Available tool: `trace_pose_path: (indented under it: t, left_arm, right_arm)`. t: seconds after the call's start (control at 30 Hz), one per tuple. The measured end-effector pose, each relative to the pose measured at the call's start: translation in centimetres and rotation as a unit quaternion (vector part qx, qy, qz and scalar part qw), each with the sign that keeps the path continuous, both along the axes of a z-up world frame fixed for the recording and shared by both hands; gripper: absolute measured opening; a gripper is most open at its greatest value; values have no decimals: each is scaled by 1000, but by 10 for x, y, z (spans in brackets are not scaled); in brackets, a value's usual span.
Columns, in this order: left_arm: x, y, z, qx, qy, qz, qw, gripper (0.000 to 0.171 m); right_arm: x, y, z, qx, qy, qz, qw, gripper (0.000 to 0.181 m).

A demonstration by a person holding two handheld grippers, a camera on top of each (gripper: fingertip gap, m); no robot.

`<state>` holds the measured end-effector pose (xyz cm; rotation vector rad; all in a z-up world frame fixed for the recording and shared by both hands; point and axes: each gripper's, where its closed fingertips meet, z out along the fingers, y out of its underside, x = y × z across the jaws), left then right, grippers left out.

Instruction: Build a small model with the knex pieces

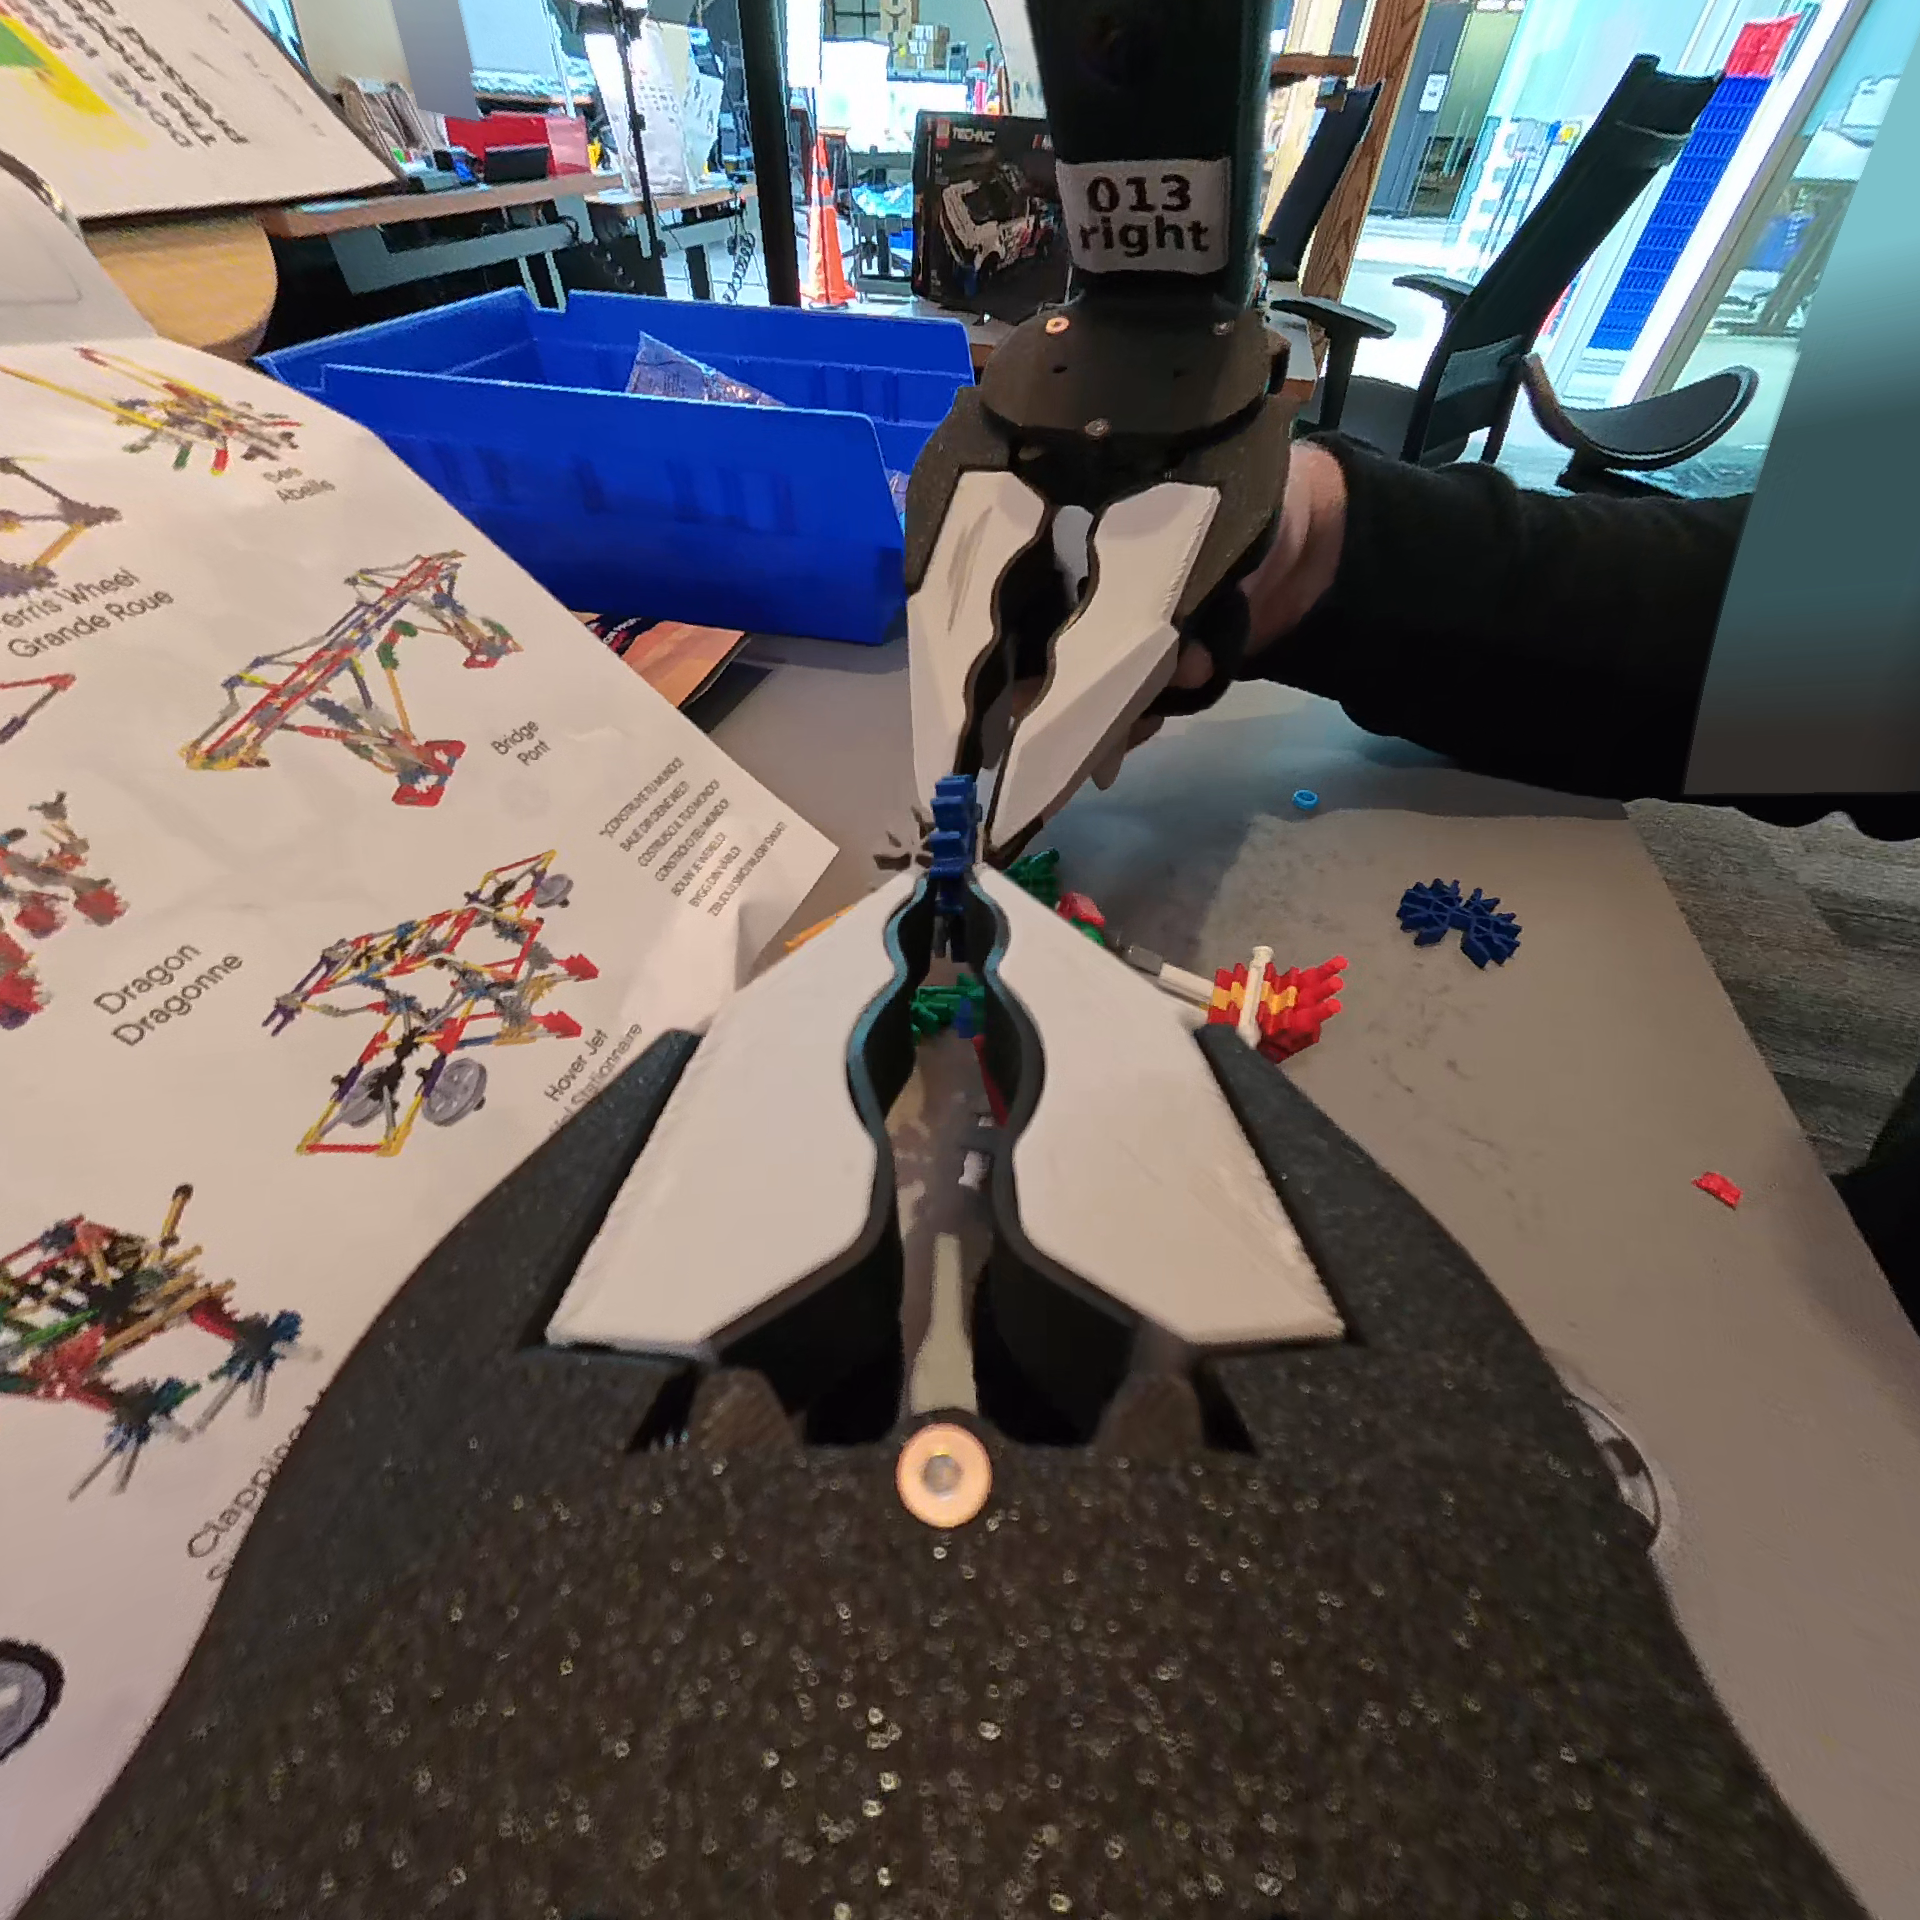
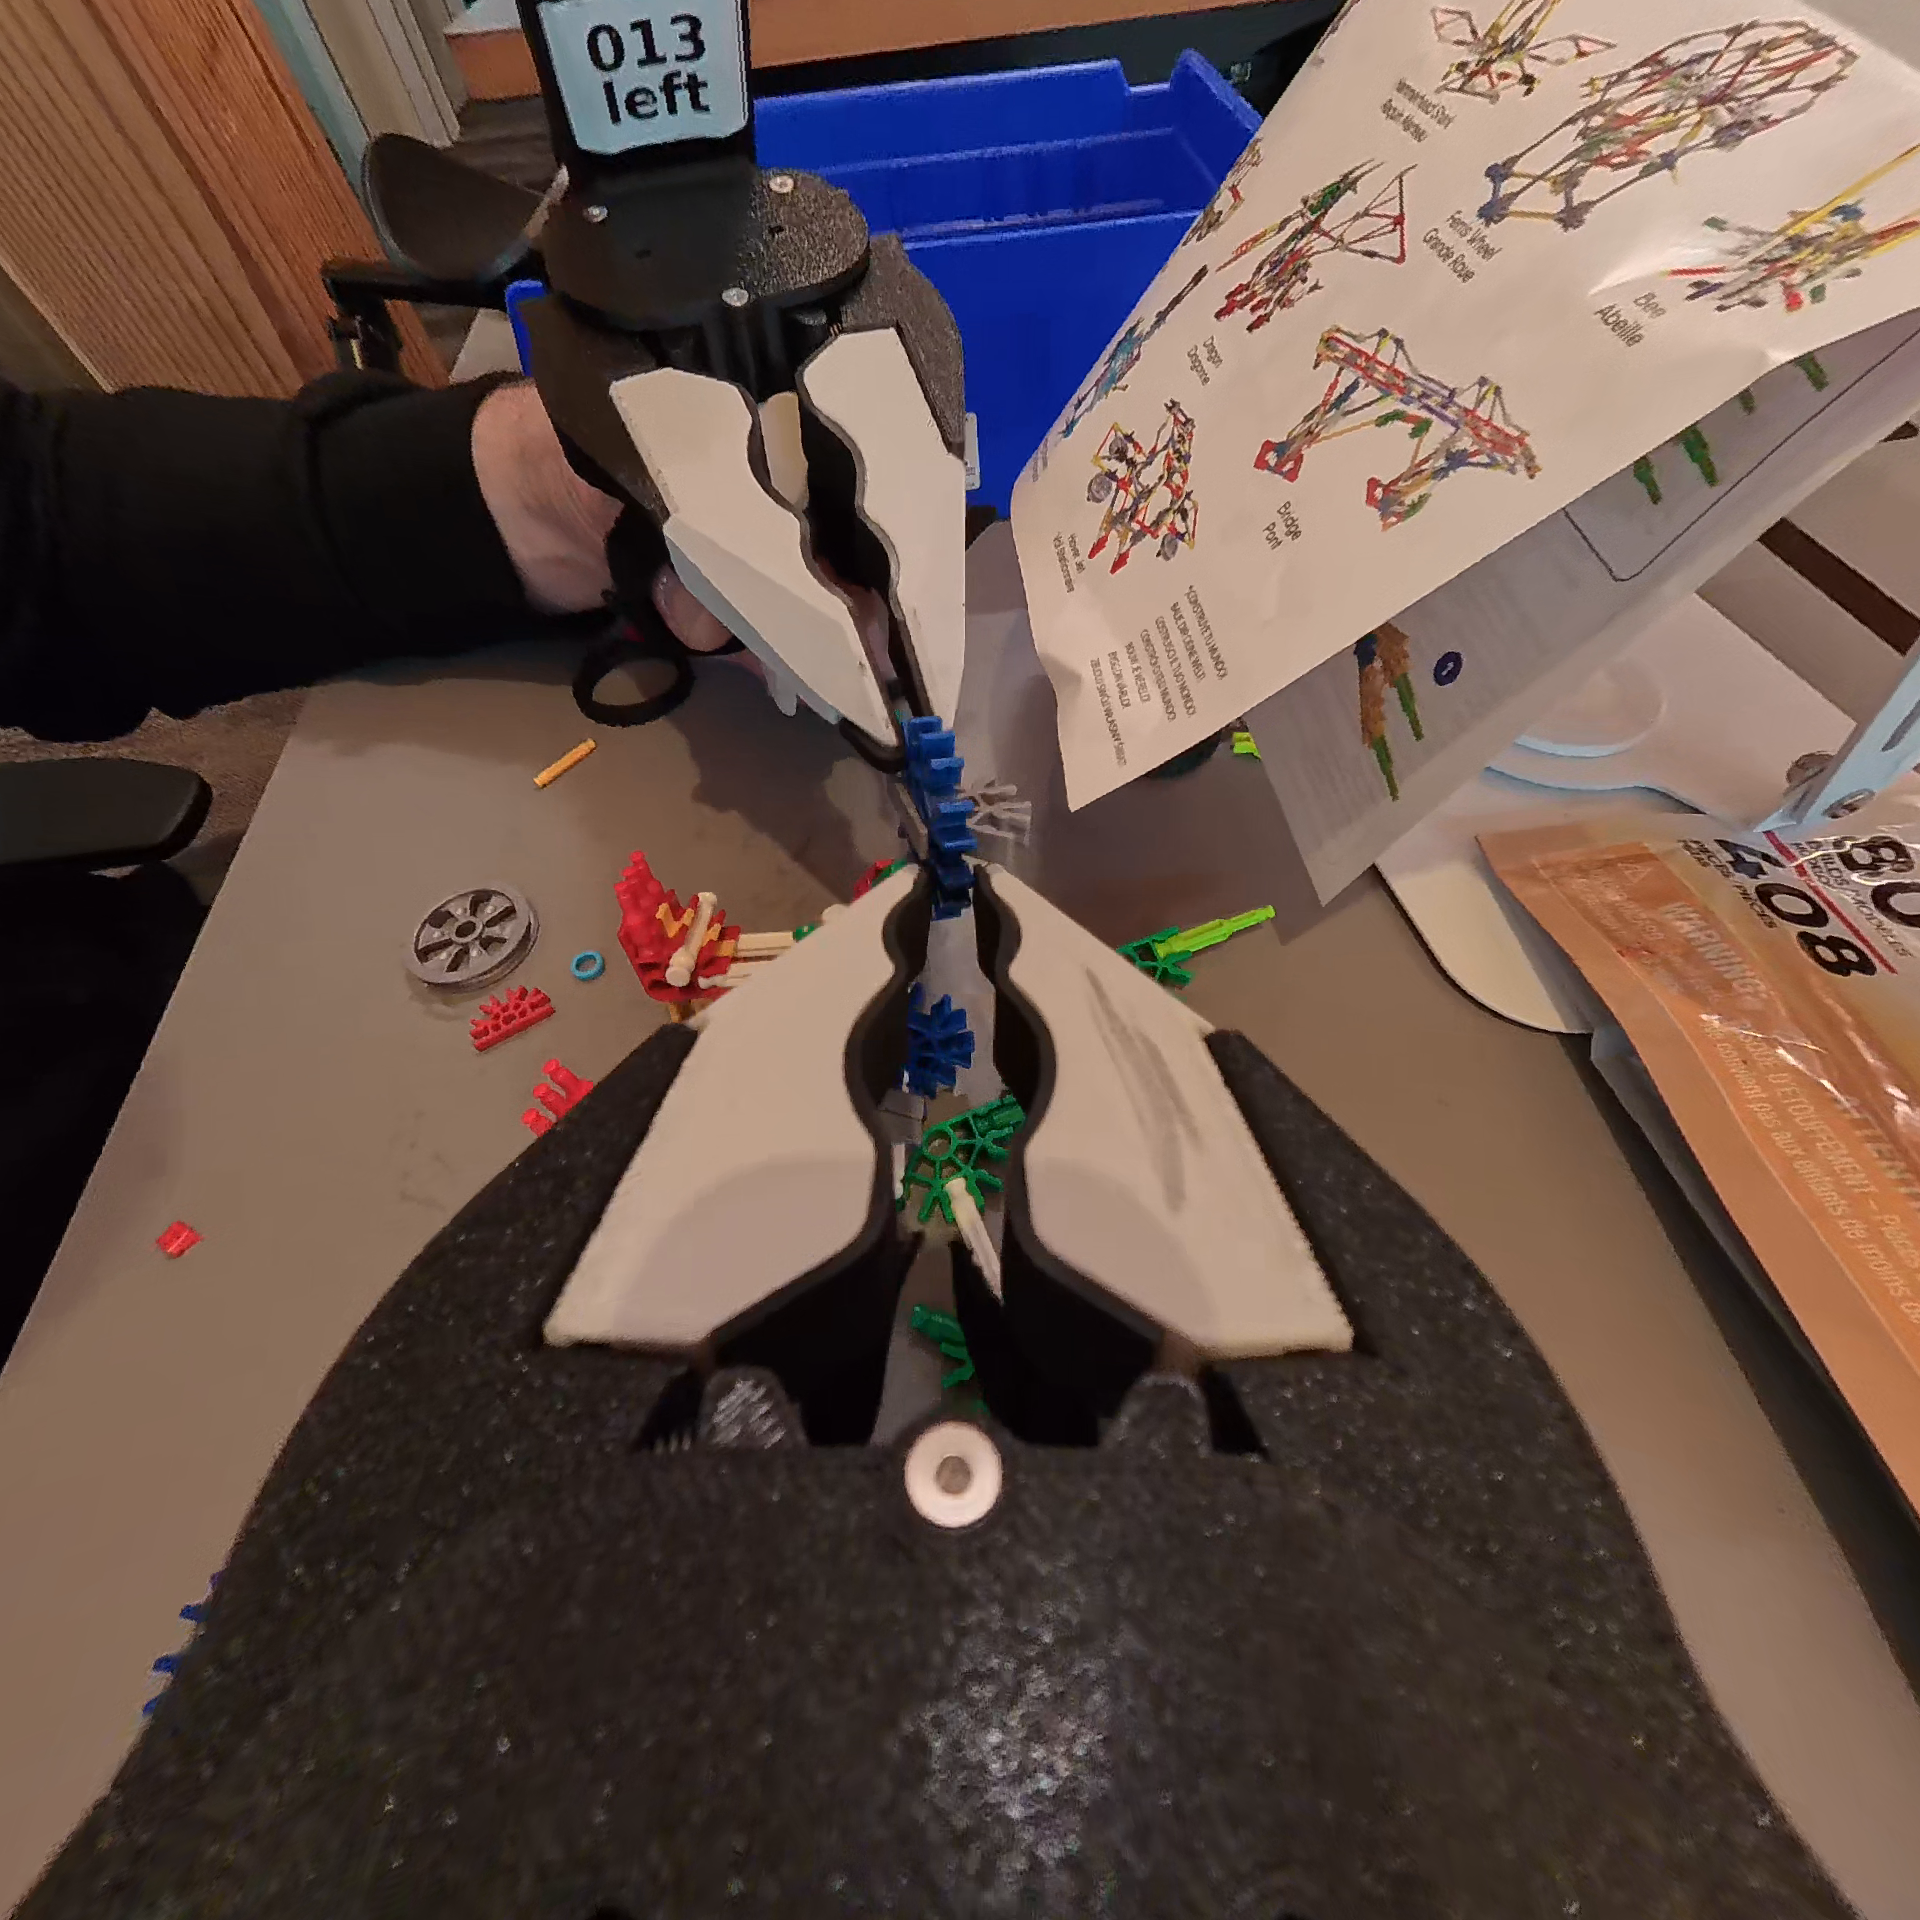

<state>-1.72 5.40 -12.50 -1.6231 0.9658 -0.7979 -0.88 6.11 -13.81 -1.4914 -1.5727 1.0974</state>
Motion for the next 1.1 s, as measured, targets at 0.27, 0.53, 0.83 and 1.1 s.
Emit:
trace_pose_path:
  t: [0.27, 0.53, 0.83, 1.1]
  left_arm:
    - [-1, -1, -3, -10, 8, -3, 1000, 4]
    - [-1, -1, -3, -23, -1, -5, 1000, 3]
    - [-3, 2, 0, -37, -21, 3, 999, 3]
    - [-1, 2, -3, -41, -20, 0, 999, 3]
  right_arm:
    - [0, -2, -4, -11, -9, 4, 1000, 7]
    - [1, -6, -6, -38, -11, 14, 999, 11]
    - [6, 9, 4, -80, 15, -14, 997, 13]
    - [0, 0, -4, -75, -2, -1, 997, 19]
